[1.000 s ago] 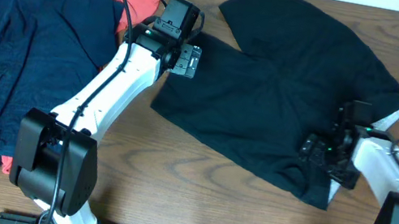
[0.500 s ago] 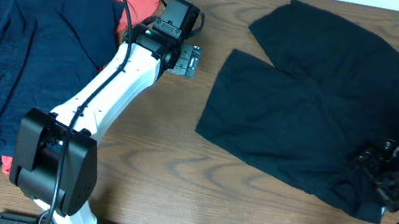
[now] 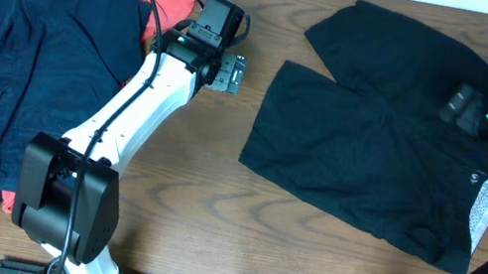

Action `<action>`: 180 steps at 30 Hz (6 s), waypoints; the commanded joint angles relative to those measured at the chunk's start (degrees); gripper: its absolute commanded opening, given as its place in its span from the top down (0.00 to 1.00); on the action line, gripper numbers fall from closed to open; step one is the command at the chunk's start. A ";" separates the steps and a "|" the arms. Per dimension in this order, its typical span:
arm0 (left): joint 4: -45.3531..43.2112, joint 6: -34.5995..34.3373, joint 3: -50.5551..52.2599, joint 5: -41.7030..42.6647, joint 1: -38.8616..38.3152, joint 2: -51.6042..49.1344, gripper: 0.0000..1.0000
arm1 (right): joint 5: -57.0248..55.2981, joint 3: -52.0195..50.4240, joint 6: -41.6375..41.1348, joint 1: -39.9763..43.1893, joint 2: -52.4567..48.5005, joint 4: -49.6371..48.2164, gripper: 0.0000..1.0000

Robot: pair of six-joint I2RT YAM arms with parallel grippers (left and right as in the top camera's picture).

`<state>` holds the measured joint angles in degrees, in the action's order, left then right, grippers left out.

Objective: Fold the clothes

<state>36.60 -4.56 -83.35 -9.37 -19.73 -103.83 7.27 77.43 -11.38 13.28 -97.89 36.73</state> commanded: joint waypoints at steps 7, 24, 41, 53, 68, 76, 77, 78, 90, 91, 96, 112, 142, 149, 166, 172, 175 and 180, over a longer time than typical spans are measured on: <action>0.26 -0.68 -0.57 -0.02 0.20 0.04 0.02 | 1.73 0.79 4.37 -13.35 -11.06 -21.44 0.01; 0.94 -0.66 -0.46 -0.04 0.20 0.04 0.02 | -2.82 0.81 3.08 -16.72 -29.90 -46.64 0.01; 1.97 2.38 -0.46 -0.31 1.60 0.04 0.02 | -6.45 0.90 5.53 -19.56 -33.68 -45.31 0.01; 1.97 2.36 -0.46 -0.28 5.90 0.04 0.02 | -4.20 0.90 8.90 -30.23 -34.36 -31.02 0.01; 3.69 2.34 -0.46 -0.22 10.05 0.04 0.02 | 10.80 1.40 5.64 -36.85 -28.85 -3.89 0.01; 4.96 2.34 -0.46 8.76 10.05 0.04 0.02 | 10.88 2.78 5.73 -33.11 -12.13 -5.90 0.01; 5.03 2.32 -0.46 11.26 10.05 0.04 0.02 | 10.03 2.93 5.90 -32.70 -10.60 -6.08 0.01; 4.92 2.36 -0.46 15.30 10.05 0.04 0.02 | 8.83 3.06 5.90 -32.13 -8.70 -6.10 0.01; -7.98 7.34 -3.67 39.10 11.67 -11.45 0.02 | 4.15 3.08 5.88 -22.10 -1.01 -1.44 0.01; -8.00 8.09 -5.16 40.87 11.74 -13.20 0.02 | 4.13 3.08 5.88 -21.44 -1.01 -0.83 0.01; -7.74 10.14 -14.03 44.00 11.54 -21.09 0.02 | 4.13 3.08 5.90 -19.23 -1.01 1.53 0.01; -9.92 13.16 -18.36 44.72 7.91 -28.96 0.02 | 4.09 3.06 6.84 -18.86 -1.01 2.03 0.01; -7.87 7.89 -18.38 28.98 6.62 -26.71 0.94 | 4.11 3.06 7.87 -18.86 -1.01 2.16 0.01; -2.93 7.89 -18.40 26.62 6.12 -16.96 0.94 | 4.11 3.06 8.28 -18.86 -1.03 2.08 0.01; 14.23 7.93 -12.92 26.43 -11.61 -14.49 0.94 | 4.09 3.06 8.31 -18.78 -1.03 1.99 0.01; 19.43 9.77 -12.33 26.32 -16.61 -14.58 0.58 | 4.11 3.06 8.28 -18.47 -1.03 1.62 0.01; 20.41 10.01 -12.33 24.22 -16.90 -14.58 0.41 | 4.11 3.06 8.28 -18.43 -1.03 1.62 0.01; 20.41 6.54 -12.98 20.46 -14.53 -14.36 0.39 | 4.09 3.06 8.31 -18.43 -1.03 1.64 0.01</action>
<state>56.75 4.08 -95.46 14.57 -36.21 -118.45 11.55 80.58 -3.84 -5.80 -98.50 38.35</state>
